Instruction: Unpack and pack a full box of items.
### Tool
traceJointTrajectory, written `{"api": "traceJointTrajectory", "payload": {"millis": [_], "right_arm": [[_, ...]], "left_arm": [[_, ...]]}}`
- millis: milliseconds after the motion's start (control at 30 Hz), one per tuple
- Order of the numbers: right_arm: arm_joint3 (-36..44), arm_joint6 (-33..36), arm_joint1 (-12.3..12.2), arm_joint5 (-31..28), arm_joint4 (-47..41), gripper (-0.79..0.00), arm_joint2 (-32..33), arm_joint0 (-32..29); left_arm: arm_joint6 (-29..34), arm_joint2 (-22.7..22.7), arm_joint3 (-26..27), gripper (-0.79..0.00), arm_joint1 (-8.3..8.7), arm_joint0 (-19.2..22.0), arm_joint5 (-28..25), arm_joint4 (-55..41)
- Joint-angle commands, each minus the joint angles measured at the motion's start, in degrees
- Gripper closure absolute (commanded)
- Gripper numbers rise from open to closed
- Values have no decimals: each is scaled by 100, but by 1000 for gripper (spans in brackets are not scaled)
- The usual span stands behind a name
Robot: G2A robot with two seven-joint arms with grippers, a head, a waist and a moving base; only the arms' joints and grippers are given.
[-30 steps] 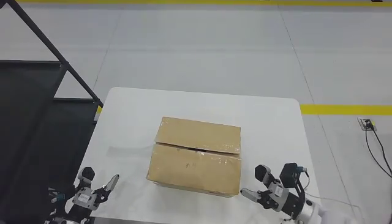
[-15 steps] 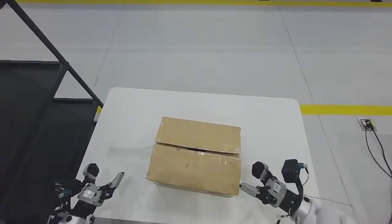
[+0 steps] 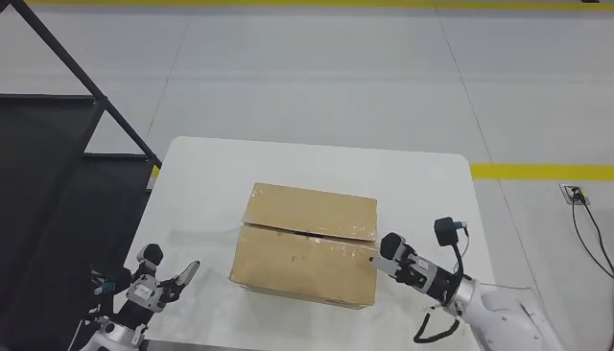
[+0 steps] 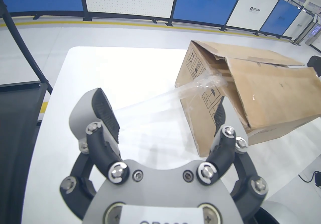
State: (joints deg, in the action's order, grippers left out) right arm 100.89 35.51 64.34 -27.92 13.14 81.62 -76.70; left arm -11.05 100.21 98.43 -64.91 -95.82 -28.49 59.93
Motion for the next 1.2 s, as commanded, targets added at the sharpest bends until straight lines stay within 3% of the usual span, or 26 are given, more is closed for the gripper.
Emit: {"api": "traceJointTrajectory", "payload": {"millis": [0, 300, 600, 967, 1167], "right_arm": [[-8, 17, 2, 75, 45, -785, -63, 49], [20, 912, -53, -562, -1301, -785, -169, 77], [531, 2193, -229, -1458, -2538, -785, 151, -389], [809, 2903, -423, -1183, -1741, -785, -77, -693], [681, 2701, -461, -1262, -1721, -785, -201, -644]], "left_arm": [[0, 0, 0, -785, 0, 0, 0, 0], [0, 0, 0, -785, 0, 0, 0, 0], [56, -48, 64, -785, -3, 5, -11, -5], [-104, -174, 377, -785, 50, -269, -853, 810], [-192, -336, 244, -785, 73, -251, -810, 1623]]}}
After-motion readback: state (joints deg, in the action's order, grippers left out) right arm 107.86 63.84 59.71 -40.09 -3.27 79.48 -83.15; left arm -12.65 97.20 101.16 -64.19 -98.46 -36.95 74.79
